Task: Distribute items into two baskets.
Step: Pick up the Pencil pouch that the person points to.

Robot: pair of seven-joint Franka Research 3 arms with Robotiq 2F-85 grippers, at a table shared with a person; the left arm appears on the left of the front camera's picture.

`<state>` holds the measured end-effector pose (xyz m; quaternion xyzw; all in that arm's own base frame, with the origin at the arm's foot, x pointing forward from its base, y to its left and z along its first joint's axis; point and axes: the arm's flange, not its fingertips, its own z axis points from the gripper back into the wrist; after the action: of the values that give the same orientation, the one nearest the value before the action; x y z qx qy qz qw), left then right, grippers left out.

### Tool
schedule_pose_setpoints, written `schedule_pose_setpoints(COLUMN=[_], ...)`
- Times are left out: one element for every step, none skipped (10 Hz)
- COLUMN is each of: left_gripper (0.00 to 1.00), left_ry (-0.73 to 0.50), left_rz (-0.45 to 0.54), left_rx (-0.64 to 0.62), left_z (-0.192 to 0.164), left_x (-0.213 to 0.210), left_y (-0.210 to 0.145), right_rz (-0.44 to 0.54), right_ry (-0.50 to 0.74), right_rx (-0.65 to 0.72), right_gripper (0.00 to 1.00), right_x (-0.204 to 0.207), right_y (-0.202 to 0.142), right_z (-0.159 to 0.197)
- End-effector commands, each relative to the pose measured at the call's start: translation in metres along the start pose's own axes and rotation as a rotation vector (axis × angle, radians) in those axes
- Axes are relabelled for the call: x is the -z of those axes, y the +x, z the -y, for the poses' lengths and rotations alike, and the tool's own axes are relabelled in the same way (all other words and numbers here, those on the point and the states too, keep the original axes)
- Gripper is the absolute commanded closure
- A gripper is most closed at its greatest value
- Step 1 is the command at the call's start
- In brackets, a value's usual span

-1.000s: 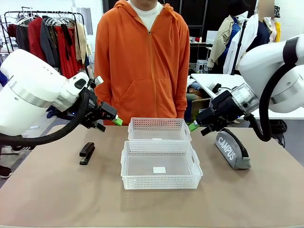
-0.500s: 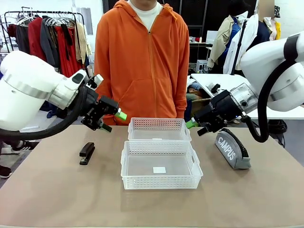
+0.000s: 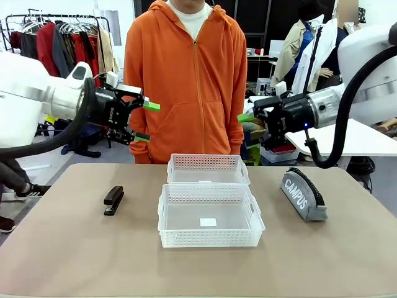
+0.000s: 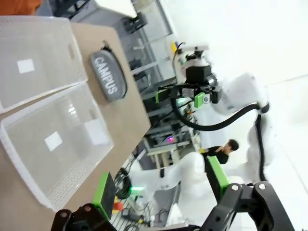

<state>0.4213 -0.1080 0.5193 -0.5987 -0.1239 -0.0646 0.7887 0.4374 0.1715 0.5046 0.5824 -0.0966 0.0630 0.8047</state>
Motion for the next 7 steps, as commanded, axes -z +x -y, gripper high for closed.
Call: schedule_pose_setpoints(left_gripper=[0.00, 0.00, 0.00, 0.00, 0.00, 0.00, 0.00], left_ry=[-0.074, -0.104, -0.132, -0.152, -0.162, -0.166, -0.176], left_rz=[0.052, 0.061, 0.071, 0.106, 0.110, 0.112, 0.119], left_rx=[-0.016, -0.024, -0.032, -0.050, -0.045, -0.046, -0.050], left_z=[0.007, 0.013, 0.016, 0.016, 0.018, 0.018, 0.018], left_x=[-0.005, -0.011, -0.018, -0.024, -0.028, -0.029, -0.031], left_y=[0.003, 0.006, 0.010, 0.016, 0.019, 0.022, 0.025], right_rz=[0.063, 0.045, 0.053, 0.055, 0.051, 0.039, 0.017], right_ry=[0.084, 0.152, 0.183, 0.201, 0.200, 0.205, 0.217], right_rx=[0.076, 0.098, 0.094, 0.102, 0.115, 0.138, 0.157], right_gripper=[0.00, 0.00, 0.00, 0.00, 0.00, 0.00, 0.00], right_x=[-0.015, -0.029, -0.038, -0.048, -0.053, -0.058, -0.062], right_y=[0.013, 0.020, 0.025, 0.031, 0.035, 0.040, 0.043], right_z=[-0.014, -0.023, -0.030, -0.033, -0.033, -0.032, -0.031])
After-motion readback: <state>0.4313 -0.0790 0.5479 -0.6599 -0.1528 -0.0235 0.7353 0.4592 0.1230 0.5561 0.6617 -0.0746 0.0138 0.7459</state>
